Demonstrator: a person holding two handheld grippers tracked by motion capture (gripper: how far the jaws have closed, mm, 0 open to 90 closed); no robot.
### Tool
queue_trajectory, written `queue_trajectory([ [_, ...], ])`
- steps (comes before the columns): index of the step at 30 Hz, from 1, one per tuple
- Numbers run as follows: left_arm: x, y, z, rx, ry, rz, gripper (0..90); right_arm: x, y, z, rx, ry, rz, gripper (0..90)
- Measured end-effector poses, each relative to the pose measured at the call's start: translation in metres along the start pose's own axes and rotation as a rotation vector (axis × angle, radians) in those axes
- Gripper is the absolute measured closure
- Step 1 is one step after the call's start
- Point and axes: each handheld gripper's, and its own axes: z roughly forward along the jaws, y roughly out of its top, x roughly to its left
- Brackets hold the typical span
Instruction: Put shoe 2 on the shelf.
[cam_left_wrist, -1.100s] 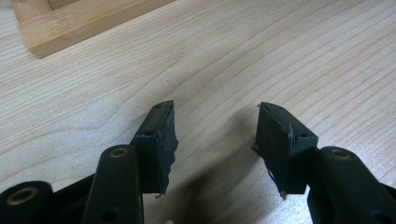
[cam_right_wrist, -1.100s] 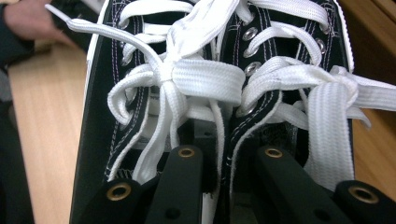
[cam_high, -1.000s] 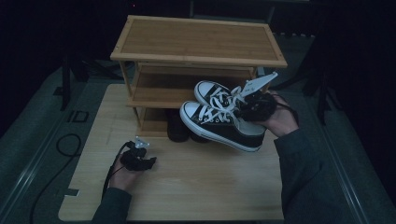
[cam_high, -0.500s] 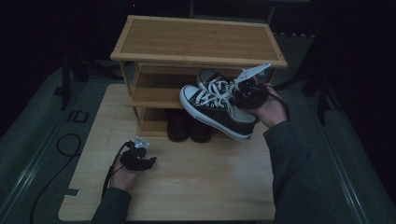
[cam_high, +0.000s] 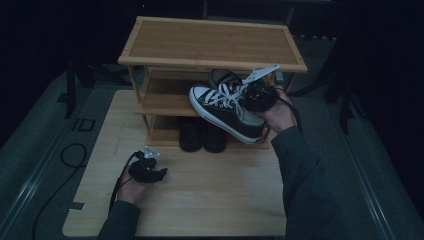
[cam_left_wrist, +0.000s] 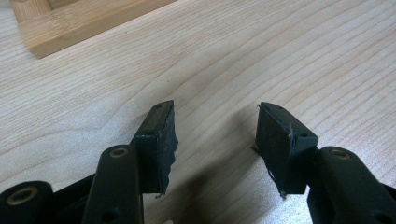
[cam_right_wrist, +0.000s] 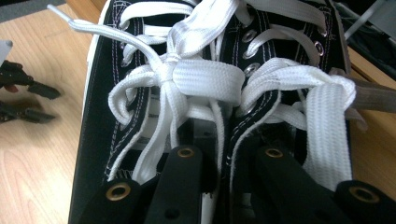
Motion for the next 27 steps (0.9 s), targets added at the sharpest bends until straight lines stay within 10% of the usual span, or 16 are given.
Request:
queue_trajectory([
  [19,0.000,0.000,0.000,0.000,0.001,0.000,48.0,0.018,0.007,0.012,-0.033,-0.184,0.062,83.3],
  [27,0.000,0.000,0.000,0.003,0.000,0.002,48.0,0.012,0.012,0.003,0.003,-0.222,-0.017,59.2],
])
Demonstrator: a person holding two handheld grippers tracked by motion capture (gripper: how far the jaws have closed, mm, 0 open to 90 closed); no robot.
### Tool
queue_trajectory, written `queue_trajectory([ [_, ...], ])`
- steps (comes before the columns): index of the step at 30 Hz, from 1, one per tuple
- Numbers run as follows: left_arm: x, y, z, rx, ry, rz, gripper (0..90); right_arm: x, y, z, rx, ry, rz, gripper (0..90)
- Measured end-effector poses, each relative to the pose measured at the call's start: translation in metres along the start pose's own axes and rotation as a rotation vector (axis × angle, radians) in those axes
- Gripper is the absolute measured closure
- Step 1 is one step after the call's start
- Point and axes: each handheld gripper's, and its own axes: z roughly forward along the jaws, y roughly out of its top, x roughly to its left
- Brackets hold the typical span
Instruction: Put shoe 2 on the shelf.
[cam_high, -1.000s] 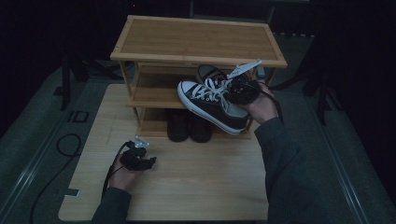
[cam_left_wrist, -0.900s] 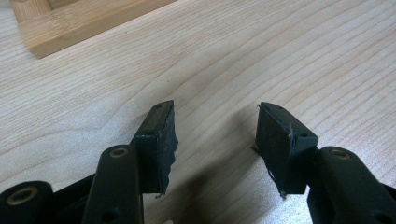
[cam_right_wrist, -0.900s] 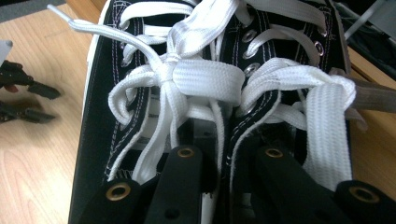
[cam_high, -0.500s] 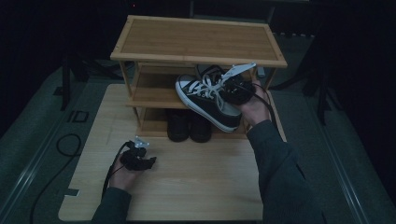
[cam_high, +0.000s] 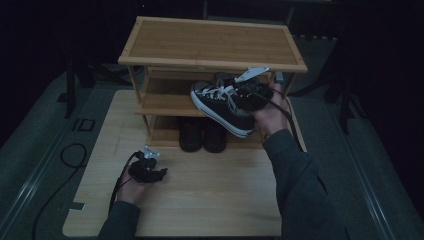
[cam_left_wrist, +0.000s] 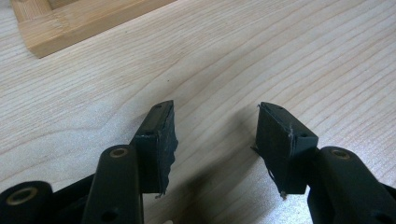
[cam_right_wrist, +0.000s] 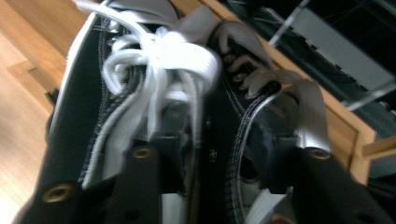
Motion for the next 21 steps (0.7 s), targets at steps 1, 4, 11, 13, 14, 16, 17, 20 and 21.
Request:
queue_trajectory([
  [1,0.000,0.000,0.000,-0.002,0.001,0.000,48.0,-0.003,-0.001,-0.002,-0.003,0.022,-0.011,56.7],
  [4,0.000,0.000,0.000,-0.003,0.003,-0.002,48.0,-0.008,-0.004,-0.007,-0.008,0.052,-0.055,55.7],
  [11,0.000,0.000,0.000,0.000,0.002,-0.005,48.0,-0.020,-0.010,-0.021,-0.046,0.137,-0.065,56.0],
  [13,0.000,0.000,-0.001,0.004,0.002,-0.006,48.0,-0.022,-0.011,-0.023,-0.047,0.153,-0.064,56.0],
  [14,0.000,0.000,-0.001,0.009,0.003,-0.009,48.1,-0.022,-0.011,-0.024,-0.051,0.158,-0.067,55.9],
  [16,0.000,0.001,-0.002,0.022,0.011,-0.011,49.7,-0.022,-0.012,-0.025,-0.059,0.163,-0.068,55.9],
  [17,0.000,0.002,-0.002,0.028,0.013,-0.013,51.3,-0.022,-0.012,-0.026,-0.065,0.171,-0.062,55.9],
  [20,-0.001,0.004,-0.005,0.029,0.012,-0.013,54.3,-0.022,-0.012,-0.029,-0.084,0.184,-0.060,55.9],
  [21,-0.001,0.006,-0.008,0.022,0.009,-0.012,55.1,-0.023,-0.012,-0.031,-0.087,0.185,-0.060,56.0],
])
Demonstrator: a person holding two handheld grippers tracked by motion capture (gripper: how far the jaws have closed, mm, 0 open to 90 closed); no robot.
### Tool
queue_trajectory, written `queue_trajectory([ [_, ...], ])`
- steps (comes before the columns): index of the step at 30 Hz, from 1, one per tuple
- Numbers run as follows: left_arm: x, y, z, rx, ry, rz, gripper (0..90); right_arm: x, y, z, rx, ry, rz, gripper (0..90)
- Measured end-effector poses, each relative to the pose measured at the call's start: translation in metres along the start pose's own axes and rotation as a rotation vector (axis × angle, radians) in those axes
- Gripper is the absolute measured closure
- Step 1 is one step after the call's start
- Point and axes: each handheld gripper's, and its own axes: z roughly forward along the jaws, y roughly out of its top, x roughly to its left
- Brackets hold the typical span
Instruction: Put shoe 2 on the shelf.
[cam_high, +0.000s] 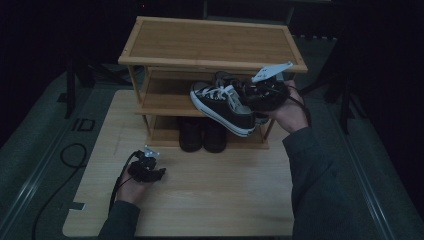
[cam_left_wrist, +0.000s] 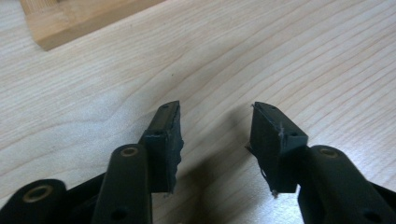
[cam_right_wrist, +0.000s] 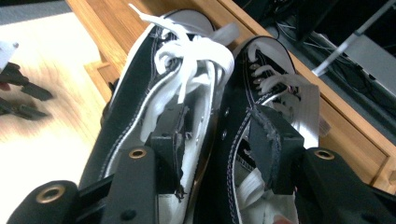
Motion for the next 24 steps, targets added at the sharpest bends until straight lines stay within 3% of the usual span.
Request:
queue_trajectory([
  [11,-0.009,0.025,-0.028,-0.110,-0.055,0.016,61.8,0.001,-0.002,-0.010,-0.037,0.054,0.023,68.8],
  [24,-0.018,0.084,-0.061,-0.194,-0.047,0.108,69.3,0.009,-0.004,-0.013,-0.046,0.129,0.029,76.1],
])
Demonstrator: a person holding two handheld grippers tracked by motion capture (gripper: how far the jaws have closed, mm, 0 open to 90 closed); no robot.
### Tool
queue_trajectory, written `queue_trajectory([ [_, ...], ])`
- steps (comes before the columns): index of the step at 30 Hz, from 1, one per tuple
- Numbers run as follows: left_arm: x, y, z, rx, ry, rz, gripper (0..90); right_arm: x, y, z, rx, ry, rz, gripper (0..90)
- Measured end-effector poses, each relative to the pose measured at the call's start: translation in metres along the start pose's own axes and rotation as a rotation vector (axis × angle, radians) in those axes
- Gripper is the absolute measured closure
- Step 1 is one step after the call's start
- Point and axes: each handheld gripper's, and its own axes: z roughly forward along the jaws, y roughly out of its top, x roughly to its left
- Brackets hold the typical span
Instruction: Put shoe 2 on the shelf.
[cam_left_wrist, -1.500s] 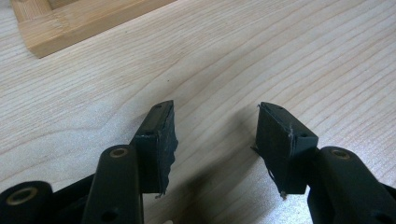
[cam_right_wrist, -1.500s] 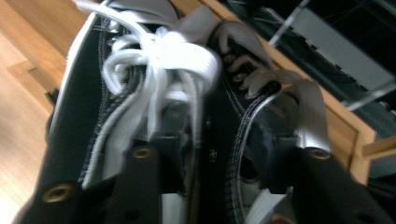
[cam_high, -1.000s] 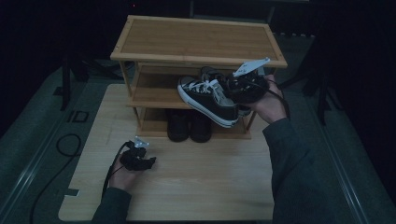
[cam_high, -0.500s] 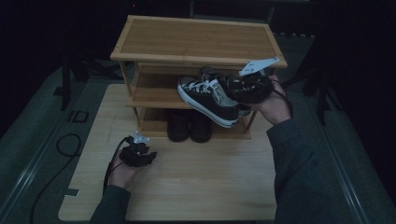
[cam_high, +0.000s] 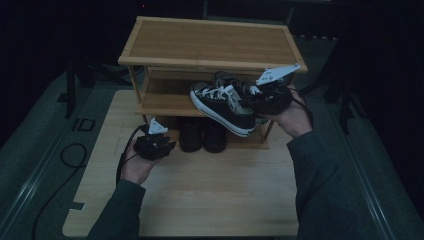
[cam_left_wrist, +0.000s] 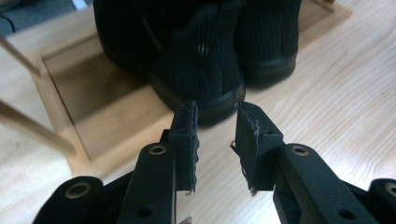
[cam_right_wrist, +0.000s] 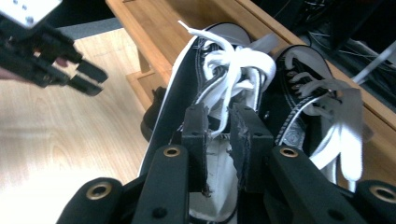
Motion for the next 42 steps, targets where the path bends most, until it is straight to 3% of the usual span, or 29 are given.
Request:
queue_trajectory([
  [4,-0.001,0.014,-0.003,-0.017,0.003,0.018,73.2,0.001,0.000,0.000,0.000,0.020,-0.005,78.4],
  [9,-0.009,0.045,-0.011,-0.049,0.028,0.080,81.9,0.010,0.000,0.001,-0.003,0.068,-0.034,87.7],
  [14,-0.014,0.067,-0.010,-0.055,0.038,0.126,89.8,0.017,-0.001,0.004,-0.007,0.084,-0.052,89.6],
  [17,-0.016,0.077,-0.007,-0.064,0.039,0.130,90.0,0.021,-0.003,0.006,-0.008,0.095,-0.065,90.0],
  [24,-0.021,0.090,0.001,-0.058,0.032,0.143,90.0,0.030,-0.006,0.005,-0.010,0.116,-0.092,90.0],
  [36,-0.029,0.107,0.023,-0.032,0.055,0.163,90.0,0.046,-0.039,0.006,0.007,0.171,-0.115,89.6],
  [38,-0.029,0.108,0.025,-0.037,0.037,0.158,90.0,0.048,-0.044,0.009,0.019,0.172,-0.116,89.1],
  [42,-0.033,0.111,0.025,-0.032,0.064,0.181,90.0,0.048,-0.053,0.014,0.031,0.188,-0.107,88.2],
])
